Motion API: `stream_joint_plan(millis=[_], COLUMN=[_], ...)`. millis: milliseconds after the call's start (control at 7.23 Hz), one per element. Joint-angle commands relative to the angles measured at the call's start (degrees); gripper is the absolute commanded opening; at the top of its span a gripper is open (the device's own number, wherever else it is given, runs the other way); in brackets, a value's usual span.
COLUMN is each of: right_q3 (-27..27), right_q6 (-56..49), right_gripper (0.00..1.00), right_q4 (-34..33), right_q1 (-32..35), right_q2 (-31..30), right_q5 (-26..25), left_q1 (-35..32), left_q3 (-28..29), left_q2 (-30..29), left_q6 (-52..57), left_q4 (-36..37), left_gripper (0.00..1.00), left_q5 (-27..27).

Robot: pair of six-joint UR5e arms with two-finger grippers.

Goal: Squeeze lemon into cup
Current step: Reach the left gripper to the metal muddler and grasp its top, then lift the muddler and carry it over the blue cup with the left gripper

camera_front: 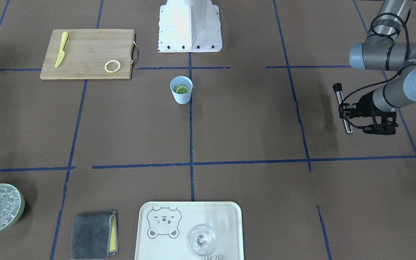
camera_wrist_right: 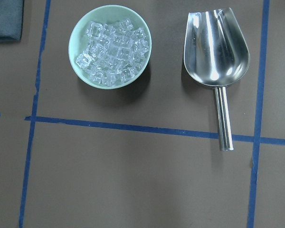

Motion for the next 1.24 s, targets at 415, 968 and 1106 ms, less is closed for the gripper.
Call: stream_joint_plan(millis=[415,968,1106], right_q3=[-0.4,0.2,0.1], right_q6=[0.0,0.0,0.0], right_gripper=[1.0,1.0,1.0], right_q4=[-0.5,-0.5,-0.6], right_q1=[2.3,5.4,5.4], right_q2=[-2.4,-4.5,-4.5], right_q5=[0.0,-0.1,-0.1], left_q1=[3.3,19.7,22.3], left_q3=[-19.7,-20.6,-23.0], left_q2=[-12.0,-24.0,-24.0], left_q6=[-11.3,-30.2,-30.9], left_q4=[-0.2,-9.9,-11.6], left_gripper=[0.0,0.0,0.0], left_q5=[19.8,44.5,49.6])
